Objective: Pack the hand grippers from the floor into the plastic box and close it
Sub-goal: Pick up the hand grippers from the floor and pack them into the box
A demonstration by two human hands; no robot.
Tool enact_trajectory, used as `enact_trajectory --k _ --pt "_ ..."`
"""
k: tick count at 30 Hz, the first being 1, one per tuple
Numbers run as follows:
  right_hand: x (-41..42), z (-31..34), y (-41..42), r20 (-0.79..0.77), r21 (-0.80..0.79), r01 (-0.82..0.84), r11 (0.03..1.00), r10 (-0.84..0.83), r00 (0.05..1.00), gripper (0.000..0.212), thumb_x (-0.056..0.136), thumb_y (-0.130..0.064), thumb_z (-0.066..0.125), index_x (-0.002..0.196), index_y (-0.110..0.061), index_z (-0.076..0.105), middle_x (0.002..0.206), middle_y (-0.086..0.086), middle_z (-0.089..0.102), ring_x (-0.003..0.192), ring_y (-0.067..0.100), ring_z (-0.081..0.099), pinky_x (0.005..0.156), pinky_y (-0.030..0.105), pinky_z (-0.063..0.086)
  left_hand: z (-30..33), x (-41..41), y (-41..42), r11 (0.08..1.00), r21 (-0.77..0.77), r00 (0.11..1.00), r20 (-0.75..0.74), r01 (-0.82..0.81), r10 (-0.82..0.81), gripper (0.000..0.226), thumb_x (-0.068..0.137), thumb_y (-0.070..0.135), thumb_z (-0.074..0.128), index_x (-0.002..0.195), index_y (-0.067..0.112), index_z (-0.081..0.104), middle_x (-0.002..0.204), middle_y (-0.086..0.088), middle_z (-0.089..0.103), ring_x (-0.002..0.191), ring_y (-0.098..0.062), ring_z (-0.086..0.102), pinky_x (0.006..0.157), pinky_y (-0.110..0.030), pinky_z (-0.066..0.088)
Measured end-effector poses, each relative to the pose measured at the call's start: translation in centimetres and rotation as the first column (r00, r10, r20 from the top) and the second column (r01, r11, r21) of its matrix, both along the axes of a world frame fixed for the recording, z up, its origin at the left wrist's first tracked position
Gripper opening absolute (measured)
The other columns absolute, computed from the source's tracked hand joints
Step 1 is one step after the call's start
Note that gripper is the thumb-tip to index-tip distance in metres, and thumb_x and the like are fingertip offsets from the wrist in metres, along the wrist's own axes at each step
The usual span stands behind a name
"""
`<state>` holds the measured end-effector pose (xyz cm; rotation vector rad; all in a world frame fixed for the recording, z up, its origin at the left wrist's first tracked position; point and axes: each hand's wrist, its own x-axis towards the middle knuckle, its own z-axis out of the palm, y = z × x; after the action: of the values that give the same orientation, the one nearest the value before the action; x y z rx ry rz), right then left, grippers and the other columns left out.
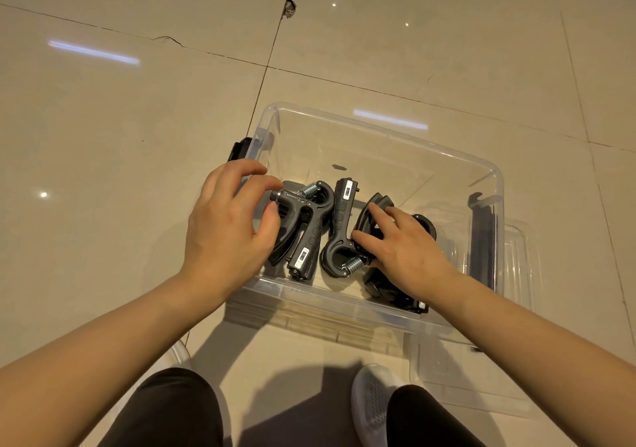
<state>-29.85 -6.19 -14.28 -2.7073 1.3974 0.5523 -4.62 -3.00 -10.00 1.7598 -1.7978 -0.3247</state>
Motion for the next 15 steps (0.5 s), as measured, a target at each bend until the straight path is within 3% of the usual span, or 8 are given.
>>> enact_trajectory --k 3,8,12,15 --pt "0.3 0.2 0.1 -0.091 -0.054 -0.041 0.998 0.036 0.995 0.056 0.055 -0.016 0.085 0.108 -0.020 0.066 0.124 0.029 0.055 0.102 0.045 0.059 0.084 0.050 0.050 -0.1 0.0 0.0 1.000 -0.004 1.000 0.006 0.011 -0.011 0.031 0.083 0.026 0.044 0.101 0.013 0.065 0.113 -0.004 0.056 0.110 -0.019 0.046 0.086 -0.022 0.034" --pt "0.7 0.6 -0.3 -0.092 -0.018 0.012 1.000 -0.013 0.996 0.058 0.060 -0.023 0.083 0.114 -0.020 0.062 0.129 0.025 0.054 0.100 0.040 0.060 0.082 0.047 0.049 0.0 0.1 0.0 1.000 -0.007 1.000 0.013 0.016 -0.016 0.030 0.083 0.026 0.045 0.100 0.013 0.065 0.113 -0.005 0.056 0.111 -0.020 0.046 0.086 -0.025 0.036" --pt "0.2 3.2 -0.6 0.057 0.052 0.141 0.989 -0.144 0.988 0.064 0.082 -0.048 0.064 0.138 -0.026 0.040 0.147 0.010 0.036 0.123 0.032 0.046 0.102 0.046 0.034 -0.1 0.2 -0.1 0.999 -0.026 0.999 0.016 0.041 -0.041 0.028 0.083 0.026 0.046 0.100 0.014 0.065 0.112 -0.004 0.056 0.111 -0.021 0.047 0.089 -0.031 0.036" --pt "-1.3 6.1 -0.6 0.189 0.116 0.302 0.946 -0.320 0.929 0.054 0.089 -0.048 0.054 0.137 -0.027 0.041 0.143 0.000 0.040 0.119 0.025 0.049 0.098 0.039 0.039 -0.4 0.1 0.0 1.000 -0.005 0.989 0.144 0.017 -0.017 0.024 0.081 0.026 0.050 0.100 0.019 0.064 0.114 -0.002 0.055 0.115 -0.023 0.048 0.101 -0.047 0.027"
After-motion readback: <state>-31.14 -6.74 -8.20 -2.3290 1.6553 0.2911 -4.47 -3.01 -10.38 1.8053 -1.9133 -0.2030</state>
